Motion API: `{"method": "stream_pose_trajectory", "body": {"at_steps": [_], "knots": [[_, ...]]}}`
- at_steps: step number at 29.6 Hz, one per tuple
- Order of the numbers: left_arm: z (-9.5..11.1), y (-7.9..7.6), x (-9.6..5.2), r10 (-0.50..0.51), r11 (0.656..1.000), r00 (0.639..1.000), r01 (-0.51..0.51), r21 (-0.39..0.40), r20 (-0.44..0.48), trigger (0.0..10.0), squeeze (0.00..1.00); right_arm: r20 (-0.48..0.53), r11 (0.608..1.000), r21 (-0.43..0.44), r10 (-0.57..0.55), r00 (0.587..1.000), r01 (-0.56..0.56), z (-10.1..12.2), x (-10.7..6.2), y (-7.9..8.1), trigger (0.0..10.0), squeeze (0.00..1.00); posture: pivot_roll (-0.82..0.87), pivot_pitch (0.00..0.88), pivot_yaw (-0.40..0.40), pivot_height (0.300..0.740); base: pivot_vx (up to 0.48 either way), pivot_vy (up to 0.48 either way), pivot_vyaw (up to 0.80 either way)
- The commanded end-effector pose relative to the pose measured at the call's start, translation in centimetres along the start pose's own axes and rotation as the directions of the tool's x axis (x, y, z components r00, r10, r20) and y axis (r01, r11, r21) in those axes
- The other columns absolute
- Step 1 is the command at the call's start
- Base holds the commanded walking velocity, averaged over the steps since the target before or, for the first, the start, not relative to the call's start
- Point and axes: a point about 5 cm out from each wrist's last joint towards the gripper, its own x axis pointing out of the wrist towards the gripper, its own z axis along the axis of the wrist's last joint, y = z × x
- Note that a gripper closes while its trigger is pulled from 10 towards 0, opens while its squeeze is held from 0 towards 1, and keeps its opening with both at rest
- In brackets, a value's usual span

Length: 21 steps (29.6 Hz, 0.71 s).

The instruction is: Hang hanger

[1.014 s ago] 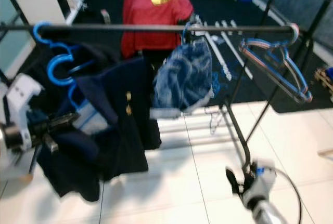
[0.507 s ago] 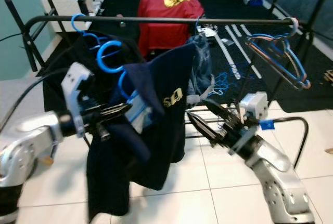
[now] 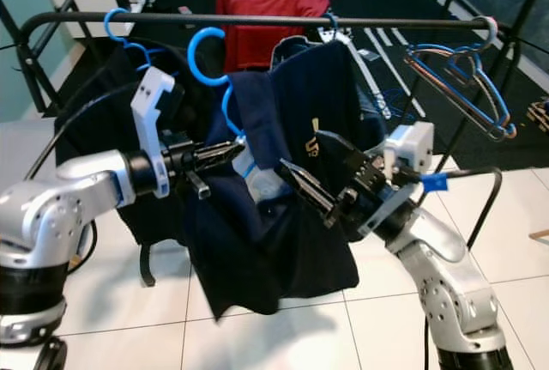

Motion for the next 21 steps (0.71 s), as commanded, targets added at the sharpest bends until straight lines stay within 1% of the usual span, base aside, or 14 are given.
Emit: {"method": "stream_pose_trajectory", "body": {"at_steps": [1, 2, 3, 4, 5, 6, 9, 11, 16, 21], "knots": [[1.0, -0.4, -0.3, -0.022, 1.000, 0.999, 0.022, 0.006, 0.023, 10.0, 0.00, -0.048, 0.998, -0.052, -0.032, 0.998, 0.029, -0.4, 0.1, -0.1, 10.0, 0.00, -0.03, 0.101, -0.002, 0.740, 0.000, 0.000, 0.00], [1.0, -0.4, -0.3, -0.022, 1.000, 0.999, 0.022, 0.006, 0.023, 10.0, 0.00, -0.048, 0.998, -0.052, -0.032, 0.998, 0.029, -0.4, 0.1, -0.1, 10.0, 0.00, -0.03, 0.101, -0.002, 0.740, 0.000, 0.000, 0.00], [1.1, -0.6, -0.3, -0.025, 1.000, 0.999, 0.024, 0.005, 0.023, 10.0, 0.00, -0.070, 0.995, -0.089, -0.048, 0.996, 0.041, -0.4, 0.3, -0.3, 10.0, 0.00, -0.03, 0.102, -0.003, 0.740, 0.000, 0.000, 0.00], [1.1, -0.6, -0.3, -0.025, 1.000, 0.999, 0.024, 0.005, 0.023, 10.0, 0.00, -0.070, 0.995, -0.089, -0.048, 0.996, 0.041, -0.4, 0.3, -0.3, 10.0, 0.00, -0.03, 0.102, -0.003, 0.740, 0.000, 0.000, 0.00], [1.3, -0.8, -0.2, -0.028, 1.000, 0.999, 0.028, -0.002, 0.028, 10.0, 0.00, -0.082, 0.992, -0.113, -0.060, 0.995, 0.051, -0.4, 0.5, -0.4, 10.0, 0.00, -0.03, 0.102, -0.005, 0.740, 0.000, 0.000, 0.00], [1.3, -0.8, -0.2, -0.028, 1.000, 0.999, 0.028, -0.002, 0.028, 10.0, 0.00, -0.082, 0.992, -0.113, -0.060, 0.995, 0.051, -0.4, 0.5, -0.4, 10.0, 0.00, -0.03, 0.102, -0.005, 0.740, 0.000, 0.000, 0.00], [1.5, -1.3, -0.1, -0.041, 0.999, 0.999, 0.042, -0.008, 0.032, 10.0, 0.00, -0.091, 0.984, -0.158, -0.094, 0.991, 0.079, -0.3, 0.9, -0.7, 10.0, 0.00, -0.03, 0.102, -0.005, 0.740, 0.000, 0.000, 0.00], [1.5, -1.3, -0.1, -0.041, 0.999, 0.999, 0.042, -0.008, 0.032, 10.0, 0.00, -0.091, 0.984, -0.158, -0.094, 0.991, 0.079, -0.3, 0.9, -0.7, 10.0, 0.00, -0.03, 0.102, -0.005, 0.740, 0.000, 0.000, 0.00], [1.5, -1.9, -0.2, -0.080, 0.996, 0.997, 0.080, -0.025, 0.022, 10.0, 0.00, -0.068, 0.975, -0.186, -0.134, 0.989, 0.119, 0.1, 1.2, -1.2, 10.0, 0.00, -0.03, 0.102, -0.006, 0.740, 0.000, 0.000, 0.00], [1.7, -2.2, -0.2, -0.095, 0.995, 0.995, 0.096, -0.041, 0.029, 10.0, 0.00, -0.068, 0.971, -0.197, -0.152, 0.986, 0.136, -0.1, 1.4, -1.2, 10.0, 0.00, -0.03, 0.101, -0.007, 0.740, 0.000, 0.000, 0.00]]}}
